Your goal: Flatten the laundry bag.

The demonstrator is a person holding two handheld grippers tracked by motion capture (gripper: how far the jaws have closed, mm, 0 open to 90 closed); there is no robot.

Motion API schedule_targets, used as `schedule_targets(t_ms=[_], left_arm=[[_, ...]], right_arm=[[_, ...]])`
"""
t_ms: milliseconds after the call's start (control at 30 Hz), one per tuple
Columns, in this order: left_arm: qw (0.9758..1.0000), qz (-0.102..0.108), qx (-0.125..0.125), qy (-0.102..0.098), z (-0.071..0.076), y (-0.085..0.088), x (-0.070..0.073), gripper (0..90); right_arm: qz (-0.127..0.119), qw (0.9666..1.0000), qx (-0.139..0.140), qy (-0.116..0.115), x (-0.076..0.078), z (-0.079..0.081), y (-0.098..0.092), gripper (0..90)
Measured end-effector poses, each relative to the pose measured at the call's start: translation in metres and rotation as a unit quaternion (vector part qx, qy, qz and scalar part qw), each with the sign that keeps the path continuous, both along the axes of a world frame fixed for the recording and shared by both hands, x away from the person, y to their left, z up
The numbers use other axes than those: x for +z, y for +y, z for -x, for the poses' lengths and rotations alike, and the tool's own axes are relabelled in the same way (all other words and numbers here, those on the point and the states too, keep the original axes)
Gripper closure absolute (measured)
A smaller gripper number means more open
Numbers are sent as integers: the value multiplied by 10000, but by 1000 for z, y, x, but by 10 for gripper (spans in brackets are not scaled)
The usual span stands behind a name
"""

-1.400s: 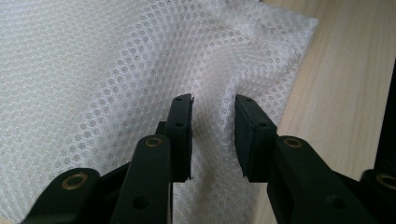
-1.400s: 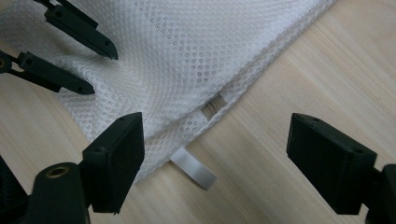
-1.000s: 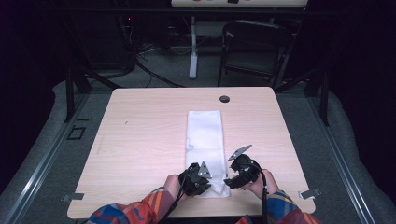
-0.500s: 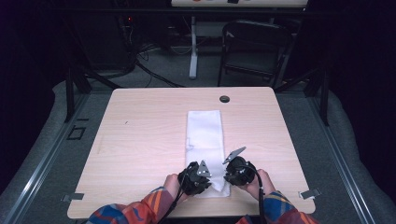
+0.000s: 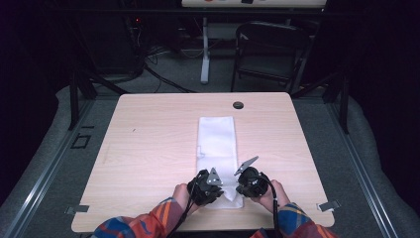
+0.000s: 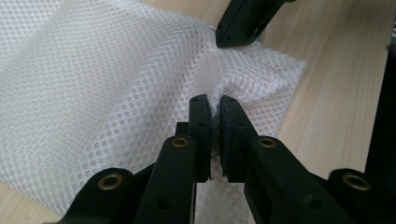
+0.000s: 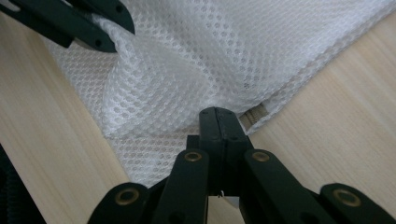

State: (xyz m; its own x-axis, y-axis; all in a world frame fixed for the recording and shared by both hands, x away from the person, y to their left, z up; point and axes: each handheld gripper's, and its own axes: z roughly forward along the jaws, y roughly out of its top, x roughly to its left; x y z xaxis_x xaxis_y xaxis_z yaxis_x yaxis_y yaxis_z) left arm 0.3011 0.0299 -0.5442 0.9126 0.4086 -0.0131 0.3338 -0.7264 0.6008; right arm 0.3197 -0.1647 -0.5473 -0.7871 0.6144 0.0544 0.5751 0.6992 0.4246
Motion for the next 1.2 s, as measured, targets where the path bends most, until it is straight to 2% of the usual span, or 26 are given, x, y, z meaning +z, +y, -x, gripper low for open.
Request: schedule_targets(t_ms=[100,233,267,367,400,467,533,600,767,800,1033,1100,1133,1200], left_arm=[[10000,35,24,-30,0,1,1,845],[9999,95,95,-86,-1,4,5,845],[9998,122,95,-79,-2,5,7,845],[9997,114,147,-137,-3,8,9,844],[9997,131,167,-140,-3,9,10,844],[9997,108,185,-151,-3,10,10,844],[9997,97,188,-130,-4,11,11,843],[9997,68,218,-134,-5,12,12,840],[9996,43,267,-122,-8,18,14,841],[9994,59,304,-123,-9,19,15,841],[9994,46,344,0,-12,28,17,840],[9991,51,412,-22,-13,30,17,840],[9991,41,426,-34,-13,32,18,841],[9986,104,504,-102,-13,34,19,842]], right_arm=[[52,9999,51,131,-3,0,2,900],[137,9999,36,16,-5,1,3,900],[-68,10000,-59,35,-8,2,4,900],[117,9999,38,70,-5,1,2,900],[107,9999,38,70,-5,1,2,900],[-80,9999,-42,76,-7,1,2,900],[17,9999,76,126,-5,0,1,900],[40,10000,31,85,-5,0,0,900],[-52,10000,20,82,-7,0,0,900],[12,9999,53,110,-6,0,0,900],[9,9999,101,50,-6,1,0,900],[-28,10000,83,36,-7,2,1,900],[69,9999,149,29,-6,1,1,900],[73,9998,157,23,-6,1,1,900]])
